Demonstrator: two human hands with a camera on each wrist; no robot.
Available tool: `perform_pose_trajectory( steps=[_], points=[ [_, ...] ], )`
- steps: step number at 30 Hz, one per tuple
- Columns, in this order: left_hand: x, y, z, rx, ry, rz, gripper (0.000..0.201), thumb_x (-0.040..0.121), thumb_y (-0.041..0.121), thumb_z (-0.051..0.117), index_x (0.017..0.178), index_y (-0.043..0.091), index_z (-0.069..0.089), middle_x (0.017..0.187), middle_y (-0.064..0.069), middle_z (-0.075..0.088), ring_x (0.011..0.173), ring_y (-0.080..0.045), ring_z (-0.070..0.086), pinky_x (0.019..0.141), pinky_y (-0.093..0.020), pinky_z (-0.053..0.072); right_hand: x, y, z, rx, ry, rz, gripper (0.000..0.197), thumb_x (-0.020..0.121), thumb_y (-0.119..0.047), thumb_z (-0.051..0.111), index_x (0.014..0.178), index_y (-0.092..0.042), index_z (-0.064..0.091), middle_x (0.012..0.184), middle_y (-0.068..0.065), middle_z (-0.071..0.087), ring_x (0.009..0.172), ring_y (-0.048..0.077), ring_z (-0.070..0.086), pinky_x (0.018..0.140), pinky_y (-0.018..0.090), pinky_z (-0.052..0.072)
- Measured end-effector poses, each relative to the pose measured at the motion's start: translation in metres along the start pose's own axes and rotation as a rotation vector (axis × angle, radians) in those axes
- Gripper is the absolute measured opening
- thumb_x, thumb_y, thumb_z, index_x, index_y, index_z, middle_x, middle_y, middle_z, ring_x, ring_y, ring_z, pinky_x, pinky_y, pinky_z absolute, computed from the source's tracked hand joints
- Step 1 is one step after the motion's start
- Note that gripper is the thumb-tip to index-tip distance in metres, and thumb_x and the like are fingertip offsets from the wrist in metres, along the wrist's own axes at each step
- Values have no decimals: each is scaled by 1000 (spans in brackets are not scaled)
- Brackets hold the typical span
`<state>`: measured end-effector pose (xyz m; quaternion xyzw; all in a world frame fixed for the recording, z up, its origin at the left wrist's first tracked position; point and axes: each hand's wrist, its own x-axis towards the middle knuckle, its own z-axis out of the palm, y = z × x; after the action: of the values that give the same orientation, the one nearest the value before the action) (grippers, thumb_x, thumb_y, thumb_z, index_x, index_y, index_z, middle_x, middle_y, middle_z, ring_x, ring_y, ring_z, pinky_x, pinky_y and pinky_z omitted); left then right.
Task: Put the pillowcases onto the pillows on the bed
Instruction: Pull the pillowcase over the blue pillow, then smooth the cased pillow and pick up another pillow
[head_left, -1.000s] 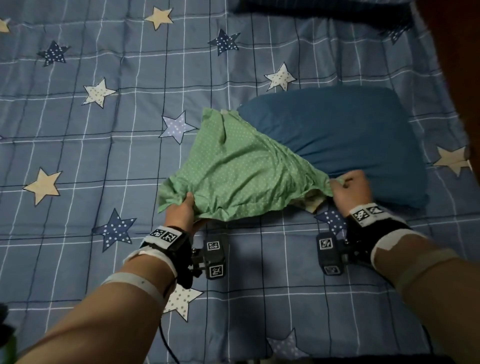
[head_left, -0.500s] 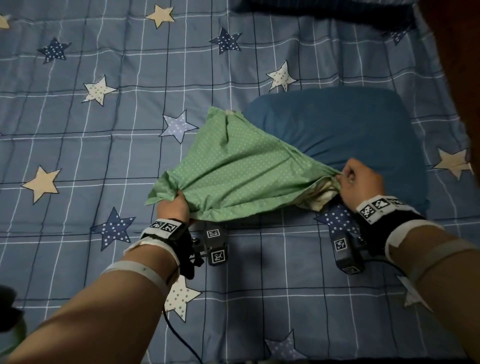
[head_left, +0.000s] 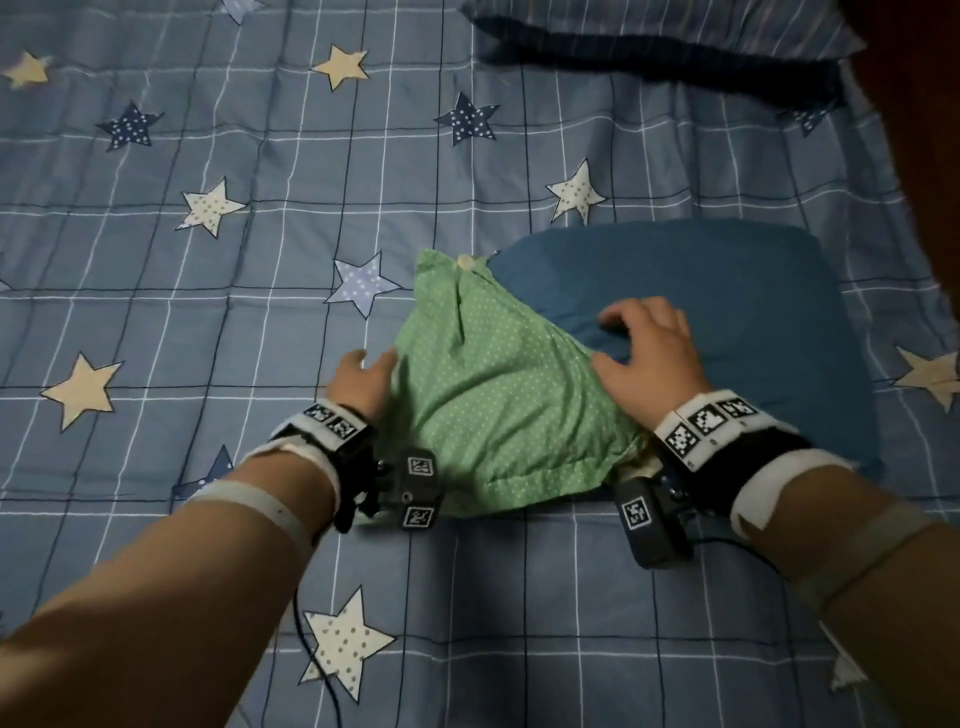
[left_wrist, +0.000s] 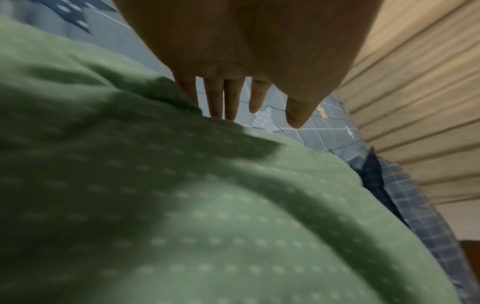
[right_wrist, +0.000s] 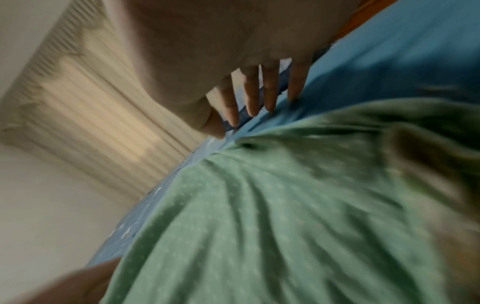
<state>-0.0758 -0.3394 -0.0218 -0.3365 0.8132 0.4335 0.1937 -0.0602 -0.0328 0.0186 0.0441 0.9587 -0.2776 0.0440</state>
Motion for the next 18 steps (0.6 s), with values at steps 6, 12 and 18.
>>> perform_pose_trajectory(
  steps=[6, 12, 18],
  points=[
    [21, 37, 33, -5, -133, 105, 79, 89, 66, 43, 144, 9, 44, 145, -14, 51, 130, -33, 50, 112, -39, 35, 30, -19, 15, -282, -396, -65, 62, 83, -56, 59, 138, -32, 42, 135, -1, 55, 124, 27, 48, 100, 46, 44],
    [39, 48, 31, -33, -101, 127, 69, 96, 55, 47, 152, 16, 31, 151, -14, 43, 137, -32, 44, 113, -36, 32, -19, 2, 34, -442, -529, -164, 41, 93, -41, 44, 134, -43, 42, 111, 2, 68, 100, 29, 65, 84, 35, 48],
    [45, 56, 37, -98, -147, 99, 76, 92, 50, 61, 149, 10, 31, 145, -10, 50, 128, -30, 53, 101, -30, 38, -42, 11, 51, -457, -469, -238, 22, 86, -17, 53, 101, -24, 68, 86, 1, 70, 77, 24, 66, 62, 26, 36]
  ],
)
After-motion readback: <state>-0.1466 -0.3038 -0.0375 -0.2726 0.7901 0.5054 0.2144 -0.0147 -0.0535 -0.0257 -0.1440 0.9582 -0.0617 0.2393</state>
